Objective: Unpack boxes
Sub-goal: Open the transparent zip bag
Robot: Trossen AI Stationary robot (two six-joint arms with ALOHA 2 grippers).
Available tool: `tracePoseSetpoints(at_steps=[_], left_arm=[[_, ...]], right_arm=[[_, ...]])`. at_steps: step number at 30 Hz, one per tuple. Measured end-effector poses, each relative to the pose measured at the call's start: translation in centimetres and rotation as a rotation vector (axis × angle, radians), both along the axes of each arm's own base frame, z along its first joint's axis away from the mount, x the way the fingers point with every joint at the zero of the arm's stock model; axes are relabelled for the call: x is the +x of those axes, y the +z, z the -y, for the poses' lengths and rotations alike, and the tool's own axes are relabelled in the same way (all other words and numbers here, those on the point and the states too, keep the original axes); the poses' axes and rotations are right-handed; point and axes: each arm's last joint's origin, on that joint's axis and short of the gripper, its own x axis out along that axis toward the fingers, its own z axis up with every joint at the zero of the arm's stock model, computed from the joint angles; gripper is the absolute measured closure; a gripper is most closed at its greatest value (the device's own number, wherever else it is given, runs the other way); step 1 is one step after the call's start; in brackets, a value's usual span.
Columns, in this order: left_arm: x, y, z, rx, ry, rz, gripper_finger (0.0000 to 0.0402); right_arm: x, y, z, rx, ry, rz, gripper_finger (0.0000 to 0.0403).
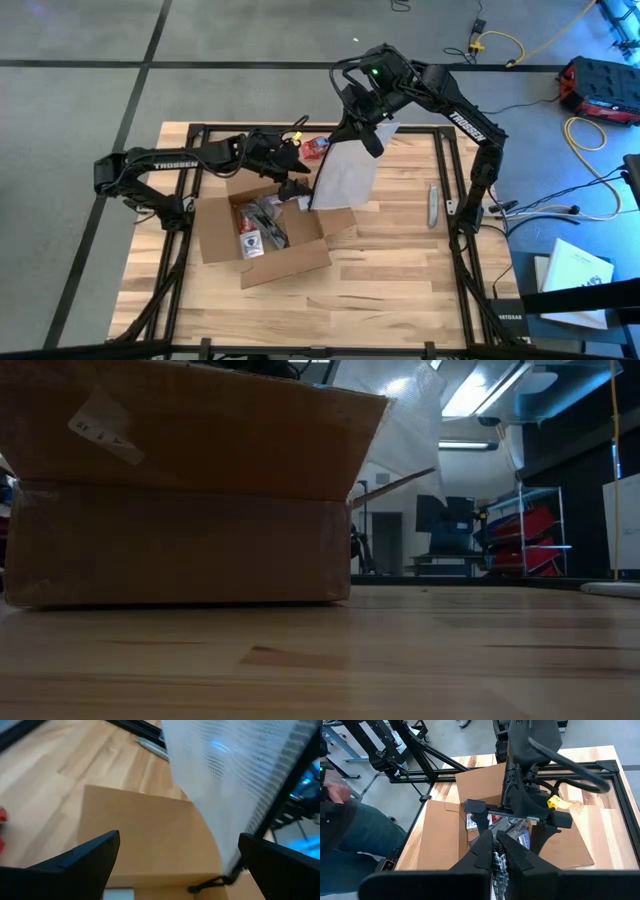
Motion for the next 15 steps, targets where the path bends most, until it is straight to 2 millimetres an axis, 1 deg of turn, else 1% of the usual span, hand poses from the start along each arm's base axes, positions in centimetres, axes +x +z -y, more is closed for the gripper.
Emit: tracePoseSetpoints(at_steps=[5,10,15], left_arm=[[-0.38,-0.19,-0.15,-0.059,-0.041,-0.024,0.0007],[-0.27,-0.11,0.25,-0.074,-0.093,-0.009,0.0007],[-0.53,-0.24,-0.28,-0.060,-0.090,-0.020,0.0007]], right_arm=[[-0.01,-0.02,-0.01,0.001,0.000,-0.002,0.0403],[-0.04,-0.05,-0.02,0.003,0.000,-0.007,0.0403],[-0.06,-0.03,-0.03,0.003,0.000,-0.006,0.0403]])
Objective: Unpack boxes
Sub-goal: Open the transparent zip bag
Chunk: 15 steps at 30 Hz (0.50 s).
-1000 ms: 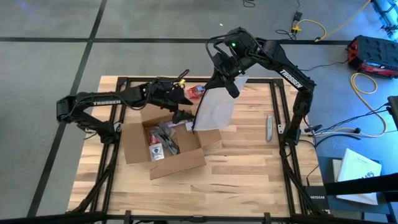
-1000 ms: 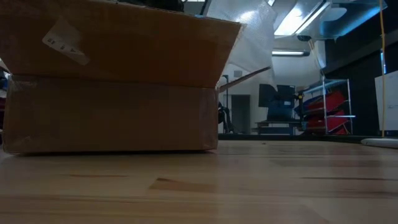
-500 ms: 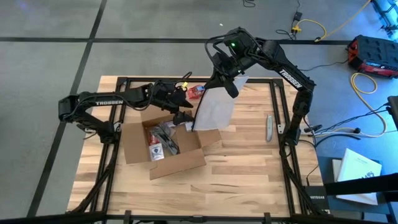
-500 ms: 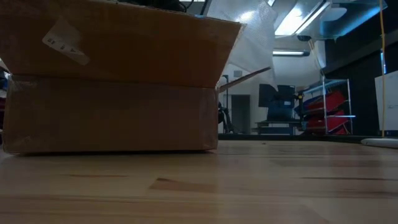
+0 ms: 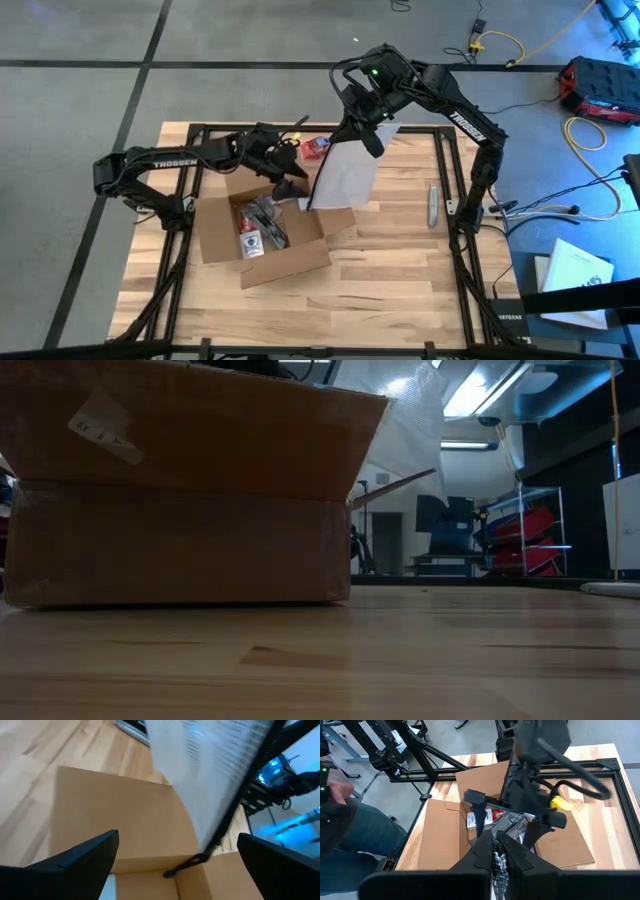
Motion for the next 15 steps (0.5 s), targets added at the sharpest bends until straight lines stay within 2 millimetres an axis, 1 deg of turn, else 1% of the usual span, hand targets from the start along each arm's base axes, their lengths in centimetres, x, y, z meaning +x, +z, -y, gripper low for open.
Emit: tracePoseSetpoints(at_steps=[7,15], left_arm=[[-0.06,-0.03,-0.32,0.035,0.035,-0.005,0.0007],[0.19,-0.05,0.33,0.060,0.044,-0.011,0.0007]], right_arm=[[0.00,-0.01,0.03,-0.006,-0.008,-0.003,0.0403],[0.01,-0.04,0.09,-0.021,-0.027,-0.010,0.0403]])
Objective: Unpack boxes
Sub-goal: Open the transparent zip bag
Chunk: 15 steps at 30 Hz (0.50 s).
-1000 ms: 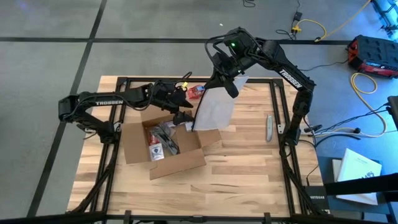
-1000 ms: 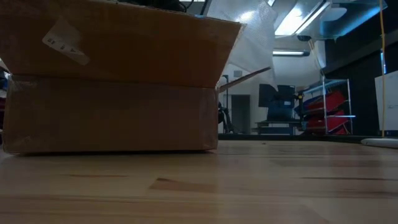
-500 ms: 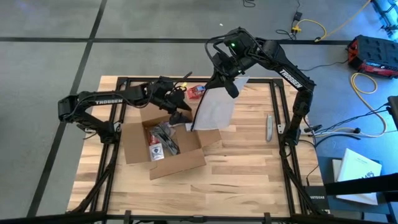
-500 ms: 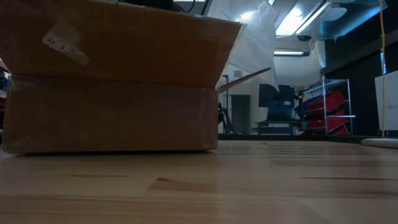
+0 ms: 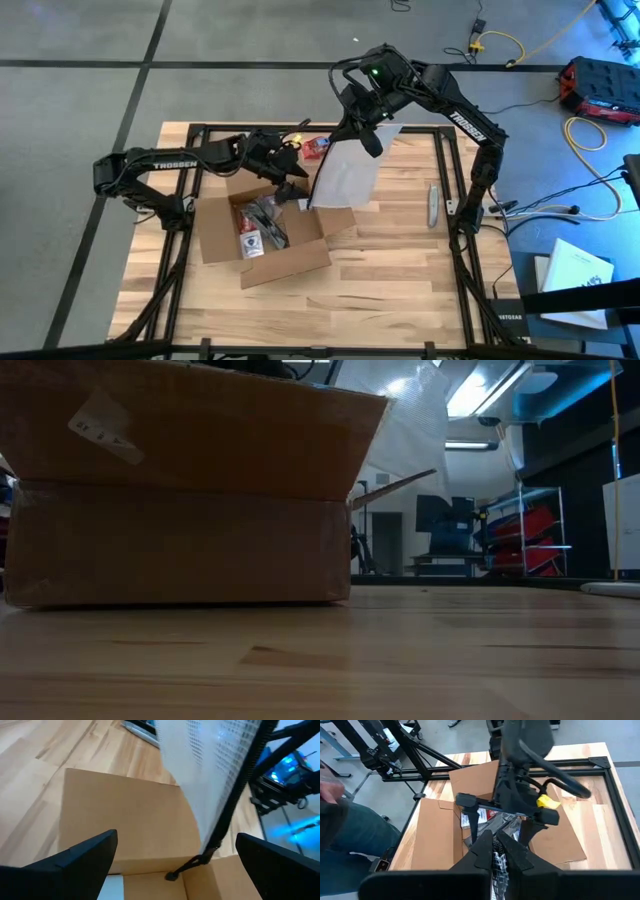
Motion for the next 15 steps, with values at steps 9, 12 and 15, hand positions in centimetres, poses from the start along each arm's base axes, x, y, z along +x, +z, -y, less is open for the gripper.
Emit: tracePoseSetpoints(at_steps=[9,12,15], left_arm=[[0.02,0.08,-0.33,0.042,0.040,0.006,0.0007],[0.00,0.13,-0.49,0.052,0.045,0.011,0.0007],[0.01,0.14,-0.51,0.055,0.044,0.012,0.0007]], right_arm=[[0.00,0.00,0.00,0.007,-0.004,-0.002,0.0403],[0.00,0.01,0.00,0.009,-0.004,-0.002,0.0403],[0.00,0.01,0.00,0.017,-0.009,-0.005,0.0403]])
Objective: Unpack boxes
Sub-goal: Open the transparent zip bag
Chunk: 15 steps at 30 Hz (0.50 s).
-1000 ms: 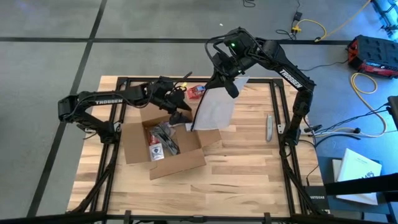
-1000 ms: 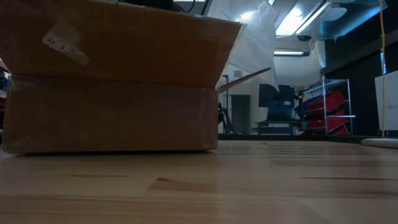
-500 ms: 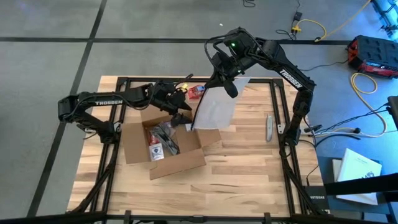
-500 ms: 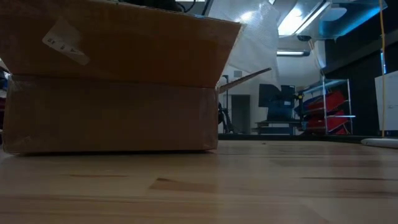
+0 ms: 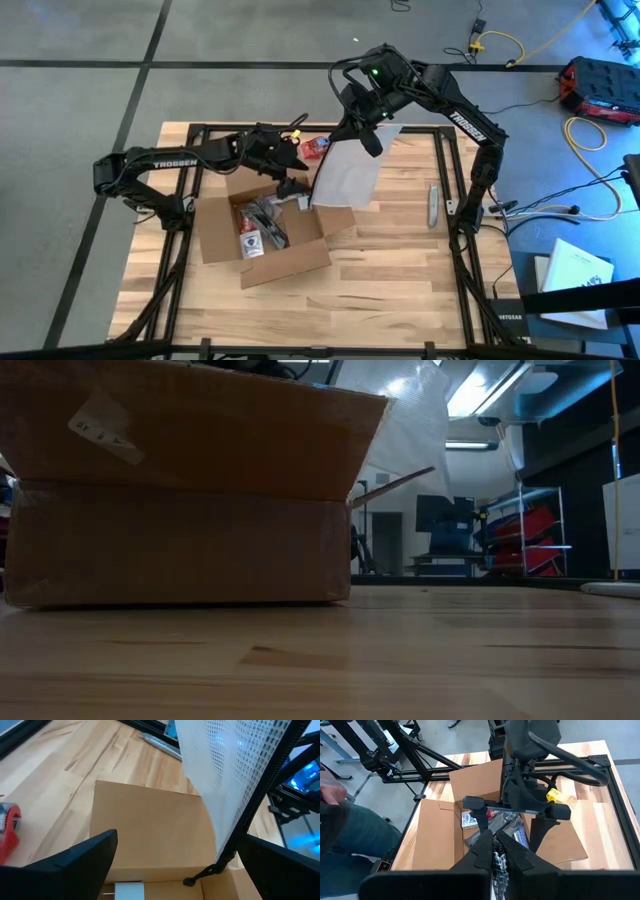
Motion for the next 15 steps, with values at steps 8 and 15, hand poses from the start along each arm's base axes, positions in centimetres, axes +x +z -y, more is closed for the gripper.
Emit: tracePoseSetpoints(at_steps=[8,15], left_arm=[[0.5,0.2,-0.1,0.011,0.000,0.047,0.0007],[1.3,0.8,-0.3,0.021,0.015,0.152,0.0007]], right_arm=[[0.0,0.0,0.0,0.005,0.002,0.001,0.0403],[0.0,0.0,0.0,0.004,0.000,0.004,0.0403]])
